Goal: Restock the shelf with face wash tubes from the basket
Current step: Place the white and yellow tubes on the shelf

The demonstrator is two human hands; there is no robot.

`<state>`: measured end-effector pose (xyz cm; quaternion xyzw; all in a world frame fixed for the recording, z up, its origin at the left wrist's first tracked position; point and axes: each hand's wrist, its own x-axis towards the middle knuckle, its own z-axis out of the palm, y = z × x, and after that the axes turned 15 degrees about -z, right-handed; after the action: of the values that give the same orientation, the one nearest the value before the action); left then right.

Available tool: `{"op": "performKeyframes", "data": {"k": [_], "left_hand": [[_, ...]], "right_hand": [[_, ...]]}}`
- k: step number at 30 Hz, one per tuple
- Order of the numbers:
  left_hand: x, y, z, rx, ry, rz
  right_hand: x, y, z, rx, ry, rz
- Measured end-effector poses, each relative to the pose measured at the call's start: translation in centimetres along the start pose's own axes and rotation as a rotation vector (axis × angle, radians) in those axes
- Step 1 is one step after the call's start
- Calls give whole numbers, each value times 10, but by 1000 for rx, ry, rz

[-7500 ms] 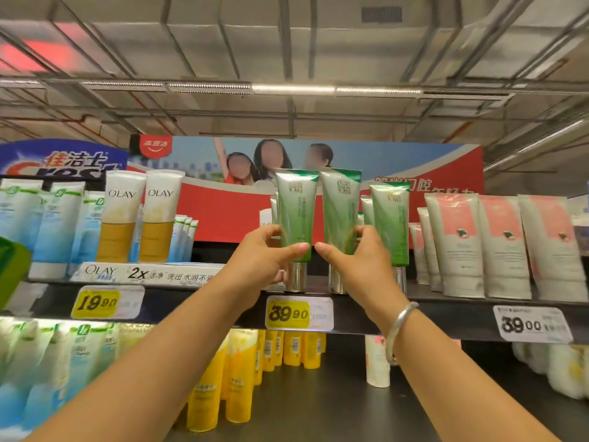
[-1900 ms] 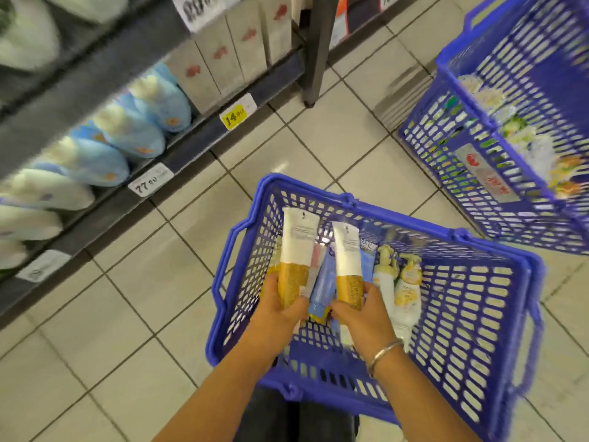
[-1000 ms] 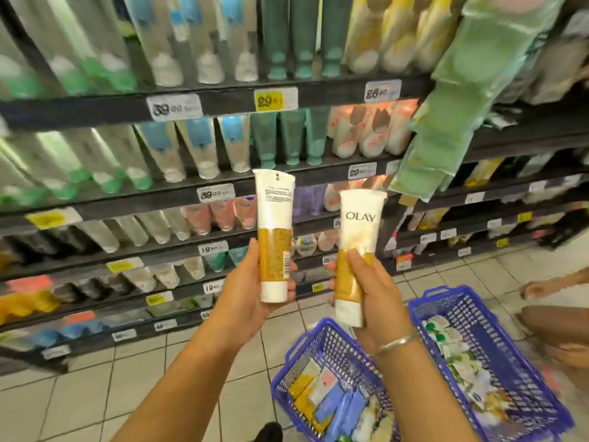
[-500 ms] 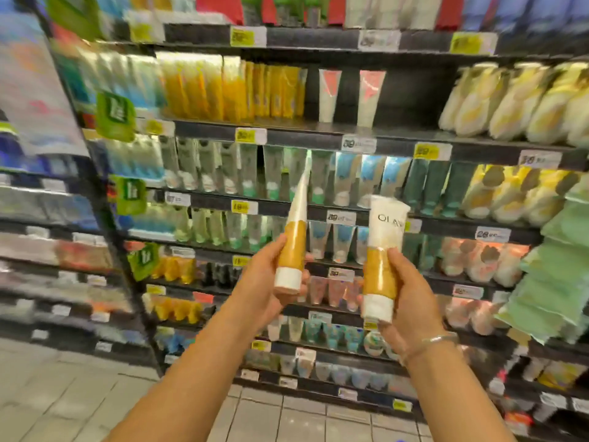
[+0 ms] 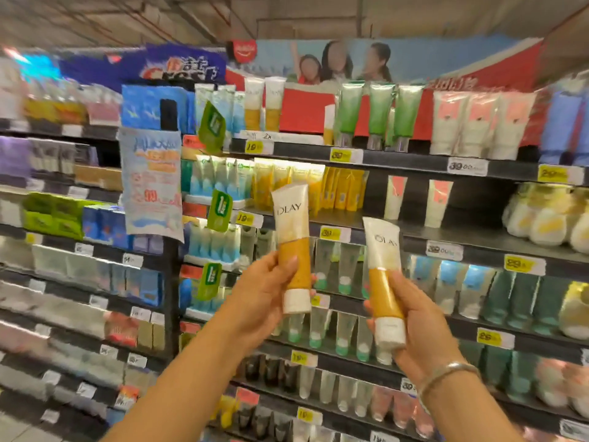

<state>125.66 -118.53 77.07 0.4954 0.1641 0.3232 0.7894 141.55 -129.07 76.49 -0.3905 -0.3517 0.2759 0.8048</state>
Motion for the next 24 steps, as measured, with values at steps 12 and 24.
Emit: {"op": "performKeyframes", "data": {"k": [12,24], "left_hand": [[65,111,-101,142,-135,71],[196,176,-119,277,-95,223]], "right_hand": [[84,35,114,-44,-144,-187],[230,34,135,-74,-355,-323]]}}
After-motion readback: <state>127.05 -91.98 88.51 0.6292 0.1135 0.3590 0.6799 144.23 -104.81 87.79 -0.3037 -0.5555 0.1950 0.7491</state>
